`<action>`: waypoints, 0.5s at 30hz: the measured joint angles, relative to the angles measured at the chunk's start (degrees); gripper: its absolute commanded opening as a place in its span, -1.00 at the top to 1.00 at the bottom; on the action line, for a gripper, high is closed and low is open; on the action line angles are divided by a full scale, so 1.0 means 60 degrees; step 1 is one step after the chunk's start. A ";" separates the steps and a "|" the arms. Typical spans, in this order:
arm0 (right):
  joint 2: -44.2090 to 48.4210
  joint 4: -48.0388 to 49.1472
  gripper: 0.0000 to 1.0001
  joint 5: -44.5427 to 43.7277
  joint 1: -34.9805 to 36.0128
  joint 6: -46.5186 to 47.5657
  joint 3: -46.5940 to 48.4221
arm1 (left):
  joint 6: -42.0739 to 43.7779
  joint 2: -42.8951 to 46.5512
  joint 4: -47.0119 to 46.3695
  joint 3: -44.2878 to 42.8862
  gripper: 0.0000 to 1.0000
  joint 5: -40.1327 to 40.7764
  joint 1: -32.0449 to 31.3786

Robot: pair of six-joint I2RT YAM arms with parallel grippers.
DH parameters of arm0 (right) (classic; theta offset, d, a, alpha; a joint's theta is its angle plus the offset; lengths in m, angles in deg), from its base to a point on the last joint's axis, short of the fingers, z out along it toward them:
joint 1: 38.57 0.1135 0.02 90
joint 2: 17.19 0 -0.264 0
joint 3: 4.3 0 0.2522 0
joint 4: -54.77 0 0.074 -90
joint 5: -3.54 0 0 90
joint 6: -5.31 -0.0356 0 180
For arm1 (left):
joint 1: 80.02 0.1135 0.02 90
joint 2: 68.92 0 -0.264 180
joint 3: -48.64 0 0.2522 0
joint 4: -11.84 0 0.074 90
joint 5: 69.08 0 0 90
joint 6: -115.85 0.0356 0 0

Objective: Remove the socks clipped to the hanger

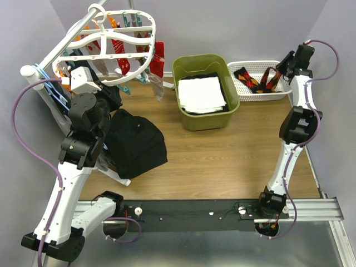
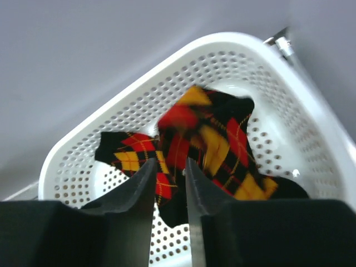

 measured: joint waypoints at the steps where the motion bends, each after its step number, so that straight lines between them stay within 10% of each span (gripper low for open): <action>1: -0.0441 -0.0102 0.04 0.0382 0.0004 -0.0058 0.0484 | 0.0025 -0.0011 0.0000 0.0051 1.00 -0.0004 0.0000; 15: 0.0758 -0.1228 -0.57 0.1676 0.0721 0.0189 -0.0069 | 0.0058 0.0229 -0.0204 0.0393 1.00 -0.0415 0.0000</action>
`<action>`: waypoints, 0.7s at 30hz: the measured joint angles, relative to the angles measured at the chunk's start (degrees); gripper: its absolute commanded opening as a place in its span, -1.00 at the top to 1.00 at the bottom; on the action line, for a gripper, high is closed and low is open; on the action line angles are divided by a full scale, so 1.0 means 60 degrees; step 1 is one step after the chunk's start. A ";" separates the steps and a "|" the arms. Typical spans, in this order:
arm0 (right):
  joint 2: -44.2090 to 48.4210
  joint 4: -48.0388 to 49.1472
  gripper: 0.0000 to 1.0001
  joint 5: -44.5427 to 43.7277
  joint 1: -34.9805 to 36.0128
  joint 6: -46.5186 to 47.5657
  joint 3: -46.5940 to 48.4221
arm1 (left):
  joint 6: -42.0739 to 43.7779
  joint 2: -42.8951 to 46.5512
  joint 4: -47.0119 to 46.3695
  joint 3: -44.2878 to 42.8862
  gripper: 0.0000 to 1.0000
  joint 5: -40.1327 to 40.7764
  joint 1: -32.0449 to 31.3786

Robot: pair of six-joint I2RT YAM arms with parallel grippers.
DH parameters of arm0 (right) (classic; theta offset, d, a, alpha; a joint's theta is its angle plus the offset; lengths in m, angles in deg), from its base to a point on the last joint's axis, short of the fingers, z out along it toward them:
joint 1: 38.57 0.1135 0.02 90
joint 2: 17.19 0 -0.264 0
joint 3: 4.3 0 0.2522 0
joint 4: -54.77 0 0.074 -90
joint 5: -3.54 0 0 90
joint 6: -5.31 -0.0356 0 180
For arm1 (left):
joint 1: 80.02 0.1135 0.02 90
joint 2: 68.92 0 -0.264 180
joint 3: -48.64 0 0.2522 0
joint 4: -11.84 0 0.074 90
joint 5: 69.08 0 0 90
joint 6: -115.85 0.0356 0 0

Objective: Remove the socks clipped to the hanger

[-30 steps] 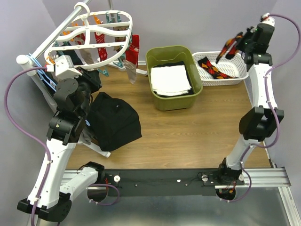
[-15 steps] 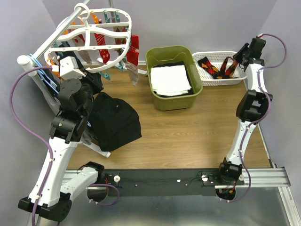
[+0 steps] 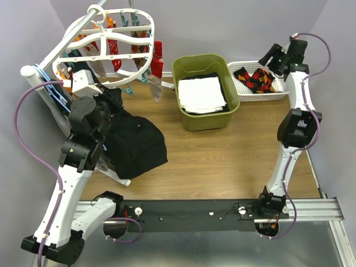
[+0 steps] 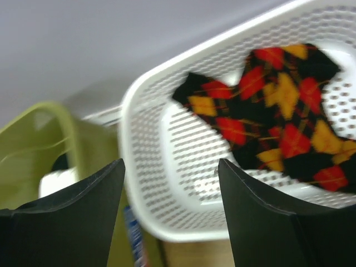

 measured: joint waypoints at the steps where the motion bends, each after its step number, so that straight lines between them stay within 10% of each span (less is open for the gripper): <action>1: 0.0324 0.0011 -0.57 0.0011 0.0142 0.0084 -0.0288 | 0.0004 0.0066 -0.0015 0.0051 1.00 -0.0015 0.0000; 21: 0.6200 0.2470 -0.68 0.1461 0.6022 0.0994 -0.6426 | -0.0073 0.0852 0.0011 -0.0015 1.00 -0.0051 0.0000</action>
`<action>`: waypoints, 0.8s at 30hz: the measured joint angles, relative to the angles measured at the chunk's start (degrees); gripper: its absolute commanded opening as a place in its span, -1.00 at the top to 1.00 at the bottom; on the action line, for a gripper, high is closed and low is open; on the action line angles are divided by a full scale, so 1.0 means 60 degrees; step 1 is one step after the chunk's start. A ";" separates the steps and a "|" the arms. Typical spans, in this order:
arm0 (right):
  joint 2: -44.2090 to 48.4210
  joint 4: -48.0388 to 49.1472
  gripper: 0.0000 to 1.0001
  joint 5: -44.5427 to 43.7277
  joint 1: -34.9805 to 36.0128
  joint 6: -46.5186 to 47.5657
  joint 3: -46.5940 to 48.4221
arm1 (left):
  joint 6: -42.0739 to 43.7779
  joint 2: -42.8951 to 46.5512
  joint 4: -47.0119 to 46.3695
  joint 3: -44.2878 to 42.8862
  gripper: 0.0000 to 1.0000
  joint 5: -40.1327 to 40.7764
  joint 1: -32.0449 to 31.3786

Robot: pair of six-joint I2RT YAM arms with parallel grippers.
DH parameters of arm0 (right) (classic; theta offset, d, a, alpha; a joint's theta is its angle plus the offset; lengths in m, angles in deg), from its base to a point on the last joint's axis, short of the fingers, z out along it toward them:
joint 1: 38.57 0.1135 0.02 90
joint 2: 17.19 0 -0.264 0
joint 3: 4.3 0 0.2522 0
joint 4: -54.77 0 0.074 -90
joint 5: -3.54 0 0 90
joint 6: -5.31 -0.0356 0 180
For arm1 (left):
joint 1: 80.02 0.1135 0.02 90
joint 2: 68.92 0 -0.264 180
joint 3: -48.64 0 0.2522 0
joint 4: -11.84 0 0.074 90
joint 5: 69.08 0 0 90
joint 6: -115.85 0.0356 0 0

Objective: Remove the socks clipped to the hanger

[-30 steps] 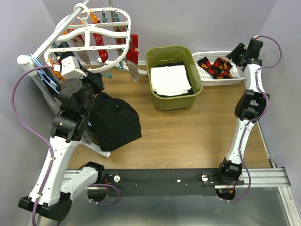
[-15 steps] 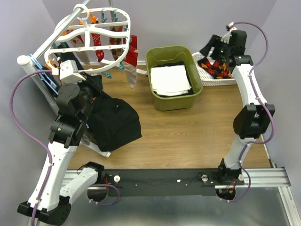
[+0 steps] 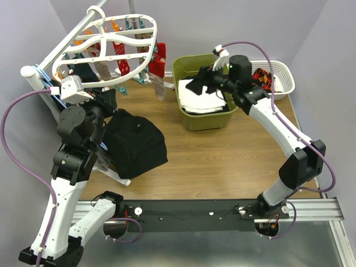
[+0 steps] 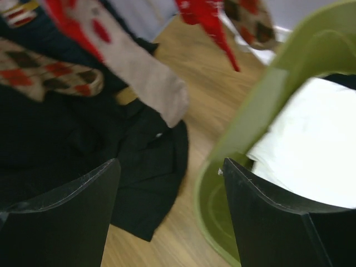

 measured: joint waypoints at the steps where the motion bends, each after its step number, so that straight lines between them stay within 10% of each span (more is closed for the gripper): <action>1: 0.0036 0.0208 -0.69 0.0182 0.0255 0.0055 -0.0135 | -0.0033 0.0026 0.0007 0.0000 1.00 0.0018 0.0000; 24: -0.2007 0.4113 -0.63 0.0900 0.2000 0.1031 -0.0554 | -0.0255 -0.0025 0.0266 -0.0306 1.00 0.0025 0.0004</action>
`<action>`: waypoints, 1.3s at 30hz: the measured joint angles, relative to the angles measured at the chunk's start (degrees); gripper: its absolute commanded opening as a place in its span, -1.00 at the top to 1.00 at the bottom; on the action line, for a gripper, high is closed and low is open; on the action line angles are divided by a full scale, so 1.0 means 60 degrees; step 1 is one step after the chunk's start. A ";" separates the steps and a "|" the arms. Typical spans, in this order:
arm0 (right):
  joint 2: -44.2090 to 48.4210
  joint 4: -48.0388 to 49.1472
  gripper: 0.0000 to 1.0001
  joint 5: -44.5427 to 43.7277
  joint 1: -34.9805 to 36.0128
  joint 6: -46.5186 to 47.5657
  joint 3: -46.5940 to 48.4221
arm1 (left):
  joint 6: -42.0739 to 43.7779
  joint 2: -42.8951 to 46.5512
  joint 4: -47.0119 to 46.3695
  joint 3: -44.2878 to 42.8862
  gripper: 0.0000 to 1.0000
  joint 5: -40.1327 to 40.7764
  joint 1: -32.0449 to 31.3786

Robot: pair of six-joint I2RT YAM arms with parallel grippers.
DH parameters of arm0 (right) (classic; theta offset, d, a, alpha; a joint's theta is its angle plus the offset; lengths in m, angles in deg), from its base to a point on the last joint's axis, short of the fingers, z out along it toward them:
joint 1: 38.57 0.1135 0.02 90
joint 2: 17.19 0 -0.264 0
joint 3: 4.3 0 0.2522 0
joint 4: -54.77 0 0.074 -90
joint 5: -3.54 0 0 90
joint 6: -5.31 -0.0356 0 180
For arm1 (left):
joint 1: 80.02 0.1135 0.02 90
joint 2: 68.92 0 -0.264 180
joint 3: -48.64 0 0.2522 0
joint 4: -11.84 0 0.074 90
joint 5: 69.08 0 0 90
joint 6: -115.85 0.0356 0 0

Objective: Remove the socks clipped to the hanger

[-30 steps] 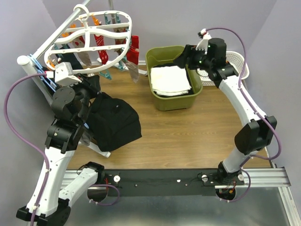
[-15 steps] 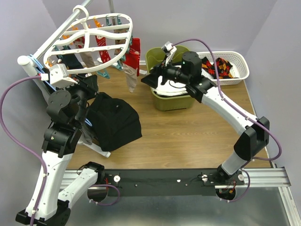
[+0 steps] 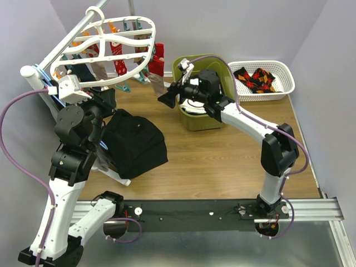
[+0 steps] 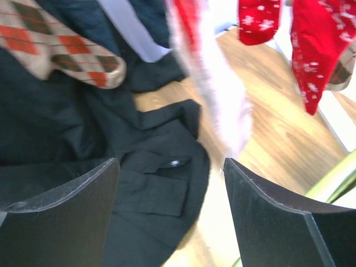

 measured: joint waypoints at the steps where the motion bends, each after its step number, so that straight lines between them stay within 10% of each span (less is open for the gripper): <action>1: -0.0131 0.0007 -0.62 -0.0069 0.0000 0.0029 0.0047 | -0.0011 -0.0004 0.0007 0.0000 1.00 0.0000 0.0000; 15: -0.1155 0.0754 -0.09 -0.0452 0.0007 0.0142 0.0856 | -0.0062 -0.0127 0.0073 0.0000 1.00 -0.0197 0.0000; 22: -0.1169 0.1067 0.80 -0.0357 0.0040 -0.0084 0.0907 | -0.0164 -0.0146 0.0106 -0.0106 1.00 -0.0590 0.0000; 25: -0.1169 0.1020 0.98 -0.0270 0.0051 -0.0244 0.1042 | -0.0273 -0.0131 0.0098 -0.0157 0.61 -0.0882 0.0000; 32: -0.0324 0.0637 0.99 -0.0350 0.0131 -0.0463 0.0539 | -0.0375 0.0113 0.0095 -0.0160 -0.04 -0.1239 0.0000; 37: 0.0871 0.0113 0.99 -0.0678 0.0222 -0.0514 0.0208 | -0.0302 0.0605 0.0091 -0.0160 -0.06 -0.1596 0.0000; 39: 0.1260 -0.0087 0.99 -0.0845 0.0248 -0.0506 0.0200 | -0.0259 0.0834 0.0076 -0.0160 0.27 -0.1730 0.0000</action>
